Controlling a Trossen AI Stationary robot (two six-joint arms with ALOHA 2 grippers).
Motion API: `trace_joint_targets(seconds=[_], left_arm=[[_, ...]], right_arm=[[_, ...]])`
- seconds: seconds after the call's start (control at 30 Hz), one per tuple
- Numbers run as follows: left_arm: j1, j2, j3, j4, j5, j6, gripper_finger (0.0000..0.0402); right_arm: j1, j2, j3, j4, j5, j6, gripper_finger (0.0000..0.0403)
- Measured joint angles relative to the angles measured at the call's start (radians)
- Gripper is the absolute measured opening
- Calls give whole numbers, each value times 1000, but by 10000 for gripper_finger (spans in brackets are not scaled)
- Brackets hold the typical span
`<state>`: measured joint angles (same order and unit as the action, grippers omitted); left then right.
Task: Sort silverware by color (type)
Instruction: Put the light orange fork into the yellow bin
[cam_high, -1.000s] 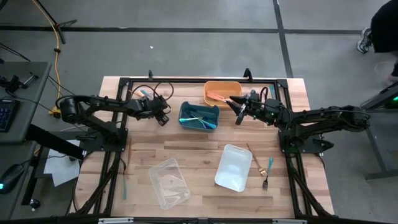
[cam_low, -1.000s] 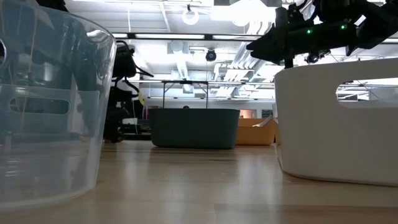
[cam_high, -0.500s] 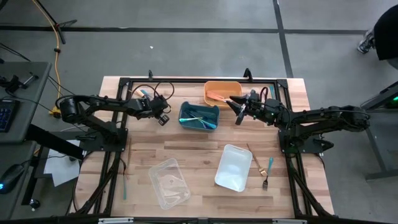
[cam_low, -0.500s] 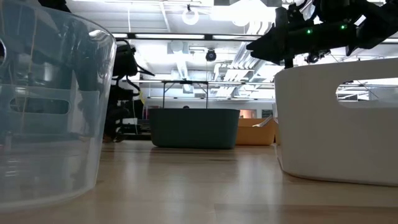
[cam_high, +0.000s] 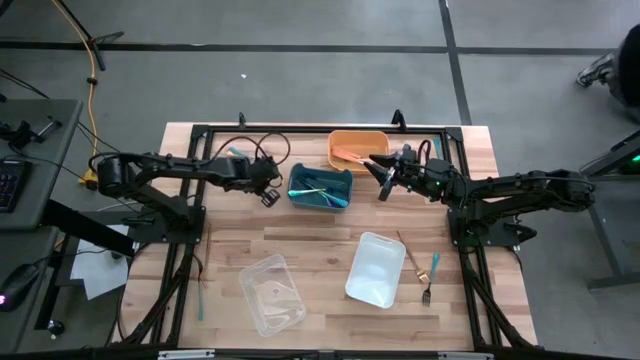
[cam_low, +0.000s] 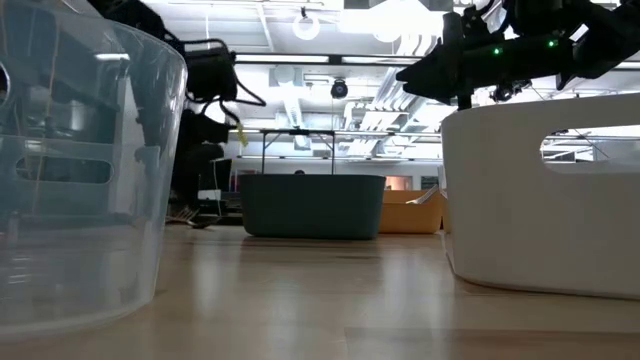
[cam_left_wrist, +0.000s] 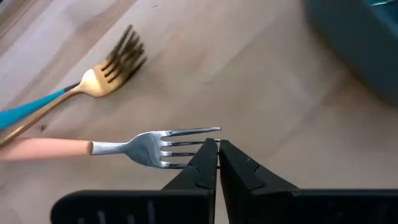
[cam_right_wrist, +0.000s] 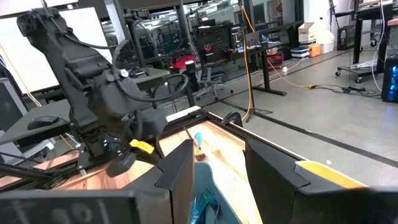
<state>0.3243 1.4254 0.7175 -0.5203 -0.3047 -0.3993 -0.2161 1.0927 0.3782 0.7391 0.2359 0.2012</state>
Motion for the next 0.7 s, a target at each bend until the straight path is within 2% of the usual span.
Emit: trace_joint_targets(seconds=[0.2,0.47,0.7], left_arm=[[-99,0,49,-82,47,-29,1],[-261,0,121,-183,48,-45,1],[-393,0,194,-185,-29,40,1]], right_arm=[[0,0,0,-1,0,0,138],[0,0,0,-2,0,0,138],[0,0,0,-2,0,0,138]])
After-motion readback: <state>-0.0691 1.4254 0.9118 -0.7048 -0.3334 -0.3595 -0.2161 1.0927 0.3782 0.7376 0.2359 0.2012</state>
